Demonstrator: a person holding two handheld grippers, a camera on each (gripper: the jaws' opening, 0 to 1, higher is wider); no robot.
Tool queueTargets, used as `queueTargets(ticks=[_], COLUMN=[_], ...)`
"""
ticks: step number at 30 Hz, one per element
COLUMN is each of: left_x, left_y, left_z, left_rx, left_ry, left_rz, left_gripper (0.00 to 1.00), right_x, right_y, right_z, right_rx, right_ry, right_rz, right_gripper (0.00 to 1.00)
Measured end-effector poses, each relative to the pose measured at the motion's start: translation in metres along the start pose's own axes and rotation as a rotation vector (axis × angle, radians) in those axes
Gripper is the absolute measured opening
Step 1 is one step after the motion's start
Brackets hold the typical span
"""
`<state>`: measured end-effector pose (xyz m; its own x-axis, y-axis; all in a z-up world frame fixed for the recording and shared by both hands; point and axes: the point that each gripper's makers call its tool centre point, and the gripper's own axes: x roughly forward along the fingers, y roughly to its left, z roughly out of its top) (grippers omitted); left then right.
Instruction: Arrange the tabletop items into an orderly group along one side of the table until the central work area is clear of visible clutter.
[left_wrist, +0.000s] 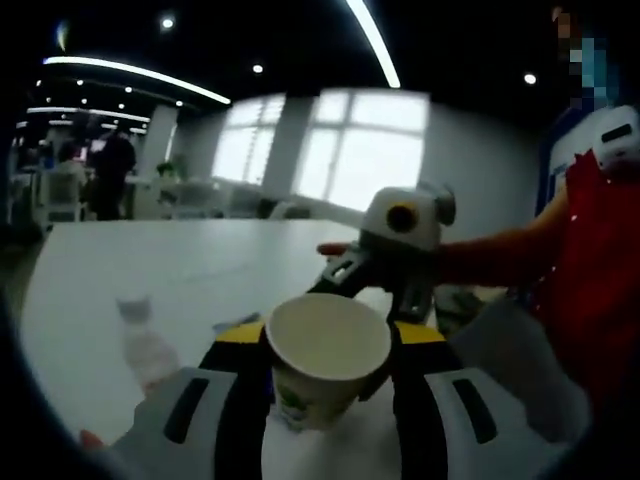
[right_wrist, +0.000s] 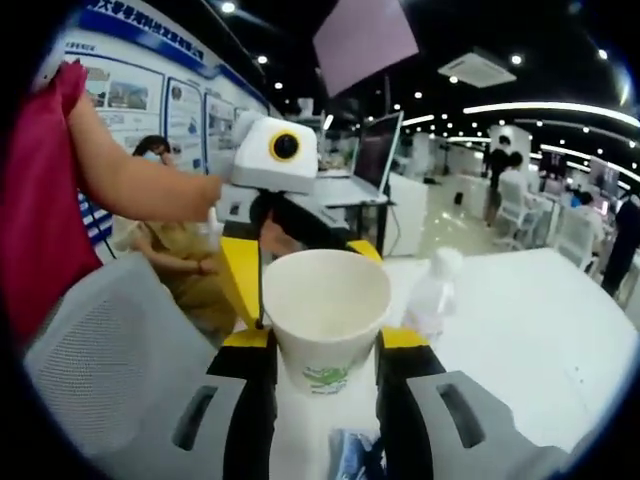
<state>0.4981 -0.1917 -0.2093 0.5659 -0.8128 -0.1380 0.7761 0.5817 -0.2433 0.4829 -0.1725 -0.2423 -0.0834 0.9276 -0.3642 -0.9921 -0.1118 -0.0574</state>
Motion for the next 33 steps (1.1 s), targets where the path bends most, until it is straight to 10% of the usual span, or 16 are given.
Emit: queueTargets(ticks=[33], left_x=[-0.007], left_y=[0.033], left_z=[-0.029], left_rx=[-0.048], left_ry=[0.060], left_rz=[0.083], left_gripper=[0.45], right_x=[0.002], right_y=[-0.073], right_z=[-0.042], right_rx=[0.048], right_ry=[-0.041], right_rz=[-0.068], right_gripper=[0.37])
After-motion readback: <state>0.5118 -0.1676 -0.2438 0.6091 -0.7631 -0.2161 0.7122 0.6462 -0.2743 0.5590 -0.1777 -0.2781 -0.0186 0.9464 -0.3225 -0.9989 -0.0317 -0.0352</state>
